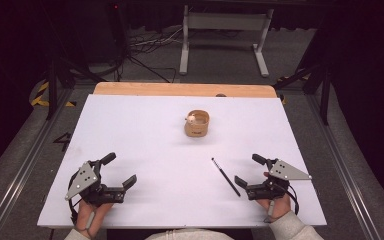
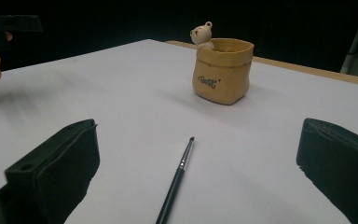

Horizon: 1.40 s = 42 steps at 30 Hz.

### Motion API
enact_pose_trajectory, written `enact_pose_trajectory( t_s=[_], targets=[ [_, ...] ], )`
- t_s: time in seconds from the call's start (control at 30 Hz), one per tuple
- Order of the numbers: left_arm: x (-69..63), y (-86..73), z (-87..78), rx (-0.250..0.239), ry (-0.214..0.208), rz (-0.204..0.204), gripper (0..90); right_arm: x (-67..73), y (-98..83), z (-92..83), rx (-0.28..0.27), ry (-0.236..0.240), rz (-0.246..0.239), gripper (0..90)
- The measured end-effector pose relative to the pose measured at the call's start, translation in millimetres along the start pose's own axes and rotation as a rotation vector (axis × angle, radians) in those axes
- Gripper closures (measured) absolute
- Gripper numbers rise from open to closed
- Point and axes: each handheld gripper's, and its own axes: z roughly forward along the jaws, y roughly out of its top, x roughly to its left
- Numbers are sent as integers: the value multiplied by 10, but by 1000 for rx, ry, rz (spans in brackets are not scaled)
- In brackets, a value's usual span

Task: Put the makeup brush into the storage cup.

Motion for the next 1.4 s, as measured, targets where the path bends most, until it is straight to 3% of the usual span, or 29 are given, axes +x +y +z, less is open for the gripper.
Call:
enact_pose_trajectory(
  t_s=[0.33, 0.63, 0.87, 0.93, 1.1, 1.2, 1.33, 1.4],
  targets=[
    [-5, 0, 11, 18, 0, 4, 0, 1, 29, -24, -26, 12, 8, 0],
    [-4, -4, 17, 16, -9, -7, 0, 5, 110, 17, -15, 9, 11, 0],
    [-7, -7, 12, 23, -13, -5, 0, 37, 195, 102, -32, 51, -14, 0],
    [-3, -9, 6, 20, -10, -9, 0, 38, 223, 130, -61, 71, -17, 0],
    [-5, -7, -1, 20, -19, -10, 0, 36, 281, 223, -22, 94, 10, 0],
    [-8, -11, -1, 23, -20, -5, 0, 47, 334, 265, 18, 76, 9, 0],
    [-2, -9, 0, 22, -20, -9, 0, 69, 378, 309, 32, 57, -7, 0],
    [0, -15, 5, 27, -27, -4, 0, 74, 391, 342, 37, 70, -4, 0]
  ],
)
